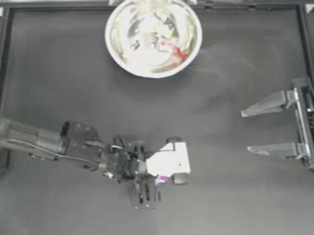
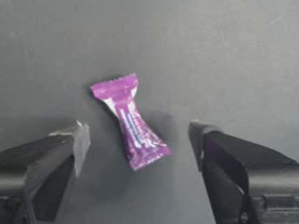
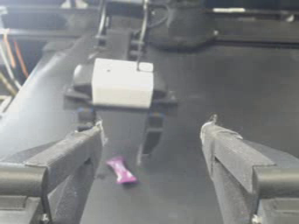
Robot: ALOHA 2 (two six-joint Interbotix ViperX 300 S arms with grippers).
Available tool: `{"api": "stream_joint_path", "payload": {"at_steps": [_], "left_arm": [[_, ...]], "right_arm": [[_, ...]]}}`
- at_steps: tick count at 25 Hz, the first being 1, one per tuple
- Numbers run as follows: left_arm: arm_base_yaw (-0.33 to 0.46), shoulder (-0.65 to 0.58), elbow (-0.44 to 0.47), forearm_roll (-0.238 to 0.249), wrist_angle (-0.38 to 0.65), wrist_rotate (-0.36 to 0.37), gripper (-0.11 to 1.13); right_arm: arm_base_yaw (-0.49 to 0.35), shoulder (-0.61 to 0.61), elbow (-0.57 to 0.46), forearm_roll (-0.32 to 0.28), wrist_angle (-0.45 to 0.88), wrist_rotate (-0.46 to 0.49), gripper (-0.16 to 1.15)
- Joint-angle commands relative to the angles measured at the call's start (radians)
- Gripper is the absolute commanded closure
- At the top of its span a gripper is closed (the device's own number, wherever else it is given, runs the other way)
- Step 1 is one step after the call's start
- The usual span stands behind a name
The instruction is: Put candies in bowl
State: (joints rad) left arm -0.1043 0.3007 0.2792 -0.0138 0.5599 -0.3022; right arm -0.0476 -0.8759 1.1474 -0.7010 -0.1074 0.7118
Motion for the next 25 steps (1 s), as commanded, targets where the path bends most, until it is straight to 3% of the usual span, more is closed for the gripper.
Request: {"api": "stream_joint_path", "payload": {"at_steps": [1, 12, 15, 21, 25], "left_arm": [[0.002, -0.018, -0.031, 0.002, 0.002, -0.002, 0.04], [0.0, 0.026, -0.072, 0.003, 0.028, -0.003, 0.07], [0.0, 0.032, -0.074, -0.002, 0.035, -0.006, 0.19], [-0.003, 0.04, -0.078, -0.005, 0.035, -0.005, 0.56], [-0.006, 0.035, -0.095, 0.0, 0.035, 0.003, 0.58]], "right_arm": [[0.0, 0.003, -0.011, 0.003, -0.011, 0.0, 0.02], [0.0, -0.008, -0.003, 0.003, -0.012, 0.0, 0.02], [0.0, -0.023, 0.005, 0.005, -0.015, 0.002, 0.02], [0.014, -0.044, 0.009, 0.015, -0.012, 0.0, 0.02], [0.021, -0.044, 0.008, 0.012, -0.006, -0.002, 0.02]]}}
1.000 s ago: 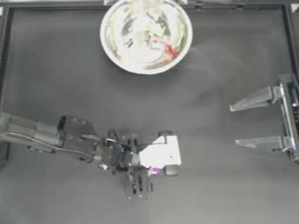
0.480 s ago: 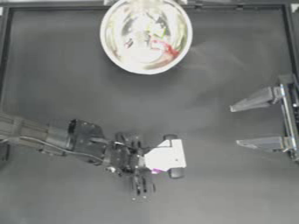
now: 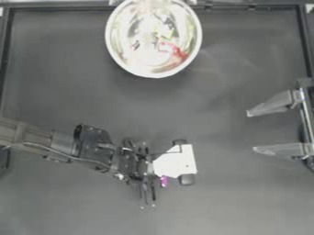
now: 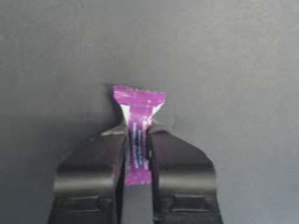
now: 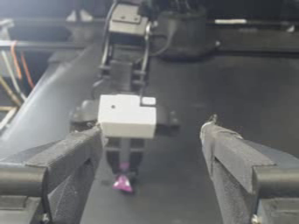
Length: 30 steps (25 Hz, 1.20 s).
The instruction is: Put candies in bowl
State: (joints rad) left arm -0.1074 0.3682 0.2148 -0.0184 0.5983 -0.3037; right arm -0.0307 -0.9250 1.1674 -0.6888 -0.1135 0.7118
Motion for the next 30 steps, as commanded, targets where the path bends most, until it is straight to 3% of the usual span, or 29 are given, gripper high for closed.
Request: {"api": "stream_joint_path", "payload": {"at_steps": [1, 5, 11, 16, 24, 30], "left_arm": [[-0.003, -0.037, -0.035, 0.005, -0.003, 0.006, 0.58], [-0.003, -0.089, -0.037, 0.023, -0.003, 0.012, 0.59], [0.026, -0.21, 0.005, 0.101, 0.017, 0.011, 0.59], [0.084, -0.325, 0.055, 0.193, 0.025, 0.011, 0.6], [0.267, -0.457, 0.103, 0.327, -0.003, 0.026, 0.6], [0.451, -0.442, 0.094, 0.339, -0.118, 0.115, 0.6]], "right_arm": [[0.005, 0.005, -0.012, 0.0, 0.0, -0.002, 0.02], [0.005, 0.005, -0.011, -0.005, 0.002, -0.002, 0.02], [0.005, 0.005, -0.009, -0.006, 0.02, 0.0, 0.02], [0.005, -0.008, -0.006, -0.005, 0.034, 0.0, 0.02], [0.003, -0.012, -0.006, 0.0, 0.052, 0.002, 0.02], [-0.011, -0.012, -0.006, 0.002, 0.06, 0.003, 0.02]]}}
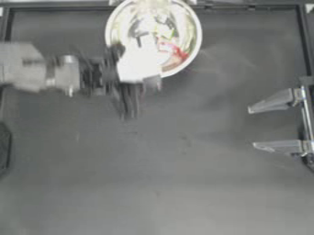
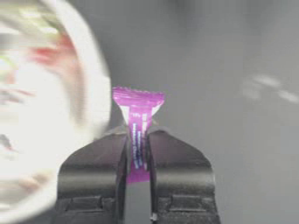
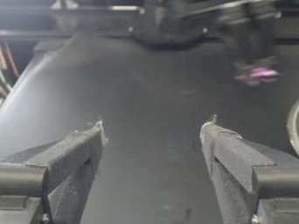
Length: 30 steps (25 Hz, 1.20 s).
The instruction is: Put candies in bowl
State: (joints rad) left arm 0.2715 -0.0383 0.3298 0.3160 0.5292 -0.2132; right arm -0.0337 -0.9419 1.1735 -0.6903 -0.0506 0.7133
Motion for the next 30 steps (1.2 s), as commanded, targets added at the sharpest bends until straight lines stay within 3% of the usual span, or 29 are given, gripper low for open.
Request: {"api": "stream_joint_path", "payload": {"at_steps": [1, 9, 19, 22, 26, 27, 30], "left_arm": [[0.1, -0.026, -0.023, 0.005, -0.066, 0.035, 0.6], [0.253, 0.101, -0.078, 0.005, -0.176, 0.124, 0.6], [0.305, 0.259, -0.212, 0.005, -0.183, 0.16, 0.57], [0.308, 0.276, -0.219, 0.006, -0.183, 0.161, 0.43], [0.314, 0.278, -0.218, 0.005, -0.183, 0.163, 0.0], [0.314, 0.278, -0.218, 0.005, -0.183, 0.163, -0.07], [0.314, 0.27, -0.218, 0.005, -0.181, 0.161, 0.01]], "right_arm": [[-0.011, 0.005, -0.014, 0.003, -0.003, 0.002, 0.02], [-0.025, 0.005, -0.014, 0.005, -0.003, 0.006, 0.02], [-0.035, 0.005, -0.012, 0.005, -0.003, 0.006, 0.02], [-0.037, 0.005, -0.011, 0.005, -0.003, 0.006, 0.02], [-0.037, 0.005, -0.011, 0.005, -0.003, 0.006, 0.02], [-0.037, 0.006, -0.011, 0.003, -0.003, 0.006, 0.02], [-0.037, 0.005, -0.011, 0.003, -0.003, 0.006, 0.02]]}}
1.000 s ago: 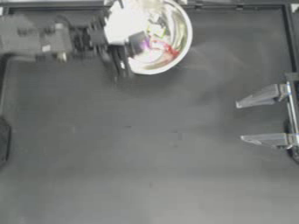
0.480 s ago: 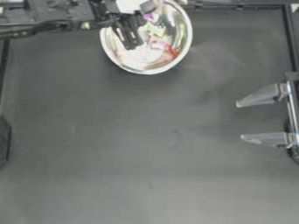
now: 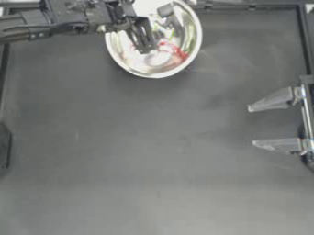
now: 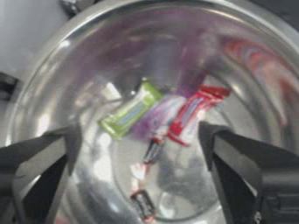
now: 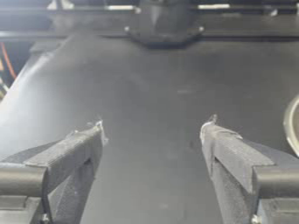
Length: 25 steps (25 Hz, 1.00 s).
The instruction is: Put candies in bowl
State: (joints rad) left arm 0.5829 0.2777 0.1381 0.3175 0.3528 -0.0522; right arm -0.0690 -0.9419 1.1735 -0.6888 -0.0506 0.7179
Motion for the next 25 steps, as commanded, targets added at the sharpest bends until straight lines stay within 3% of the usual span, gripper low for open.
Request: {"api": "stream_joint_path", "payload": {"at_steps": [1, 9, 19, 25], "left_arm": [[0.002, -0.054, -0.025, 0.003, -0.002, 0.0, 0.04], [-0.057, -0.218, 0.074, -0.006, -0.002, -0.005, 0.01], [-0.242, -0.529, 0.291, -0.032, -0.035, -0.018, 0.02], [-0.348, -0.71, 0.44, -0.071, -0.132, -0.043, 0.02]], "right_arm": [[-0.002, 0.005, -0.011, 0.003, -0.003, 0.002, 0.02], [-0.014, 0.005, -0.011, 0.002, 0.005, 0.002, 0.02], [-0.032, 0.005, -0.012, 0.003, 0.005, 0.002, 0.02], [-0.043, 0.005, -0.017, 0.002, 0.002, 0.002, 0.02]]}}
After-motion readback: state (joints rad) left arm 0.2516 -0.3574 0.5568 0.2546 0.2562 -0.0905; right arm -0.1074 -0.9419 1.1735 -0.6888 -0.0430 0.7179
